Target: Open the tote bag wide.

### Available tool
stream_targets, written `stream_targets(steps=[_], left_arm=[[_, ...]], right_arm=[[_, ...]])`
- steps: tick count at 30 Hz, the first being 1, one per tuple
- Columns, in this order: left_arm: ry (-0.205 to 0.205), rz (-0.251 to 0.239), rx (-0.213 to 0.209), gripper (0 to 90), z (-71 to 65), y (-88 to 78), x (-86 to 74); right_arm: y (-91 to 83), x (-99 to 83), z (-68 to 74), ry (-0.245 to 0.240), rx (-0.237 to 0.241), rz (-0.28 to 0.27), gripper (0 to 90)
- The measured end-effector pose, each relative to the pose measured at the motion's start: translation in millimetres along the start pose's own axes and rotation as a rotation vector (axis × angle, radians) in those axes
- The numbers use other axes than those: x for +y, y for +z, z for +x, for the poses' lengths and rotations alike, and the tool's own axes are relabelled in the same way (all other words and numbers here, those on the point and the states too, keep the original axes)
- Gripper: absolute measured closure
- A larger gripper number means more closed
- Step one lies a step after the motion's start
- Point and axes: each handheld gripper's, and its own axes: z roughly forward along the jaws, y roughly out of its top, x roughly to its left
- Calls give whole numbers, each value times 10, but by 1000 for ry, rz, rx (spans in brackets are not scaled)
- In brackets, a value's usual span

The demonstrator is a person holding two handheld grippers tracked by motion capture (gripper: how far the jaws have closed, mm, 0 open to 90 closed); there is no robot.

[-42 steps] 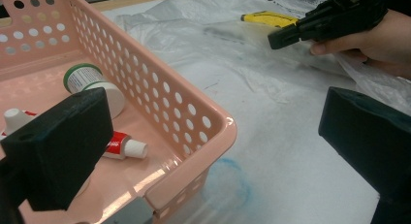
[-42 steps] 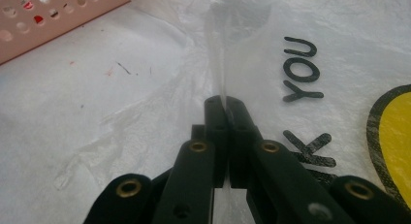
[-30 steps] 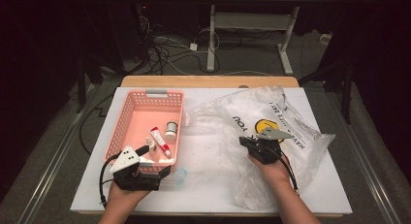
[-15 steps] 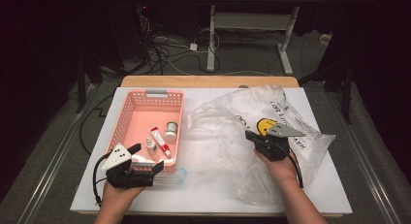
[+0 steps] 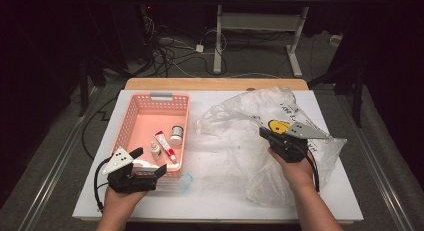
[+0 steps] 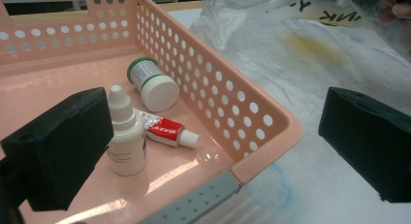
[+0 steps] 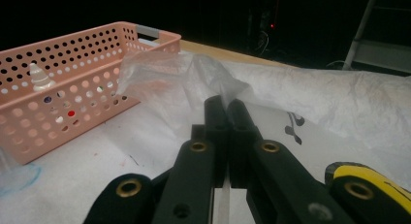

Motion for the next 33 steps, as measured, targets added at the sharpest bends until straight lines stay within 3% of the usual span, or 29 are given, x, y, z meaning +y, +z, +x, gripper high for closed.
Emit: stream_targets(steps=[6, 12, 16, 20, 23, 24, 28, 33], left_arm=[[-3, -2, 5, 3, 6, -16, 21], [-23, 10, 10, 106, 72, -12, 85], [-37, 73, 45, 191, 214, 80, 249], [-21, 196, 83, 312, 294, 237, 365], [-24, 232, 104, 413, 347, 290, 391], [-42, 273, 94, 432, 390, 334, 421], [-21, 372, 127, 537, 395, 404, 476], [-23, 405, 144, 627, 422, 446, 480]], right_arm=[[-41, 36, -13, -7, -1, -18, 900], [-39, 20, -32, 4, 1, -12, 900], [-51, 27, -16, 2, 5, -14, 900], [-54, 25, -23, 3, 10, -16, 900], [-58, 23, -35, 9, 9, -18, 900], [-61, 22, -41, 7, 9, -18, 900], [-66, 13, -49, 16, 9, -16, 900], [-70, 14, -51, 14, 11, -20, 900]])
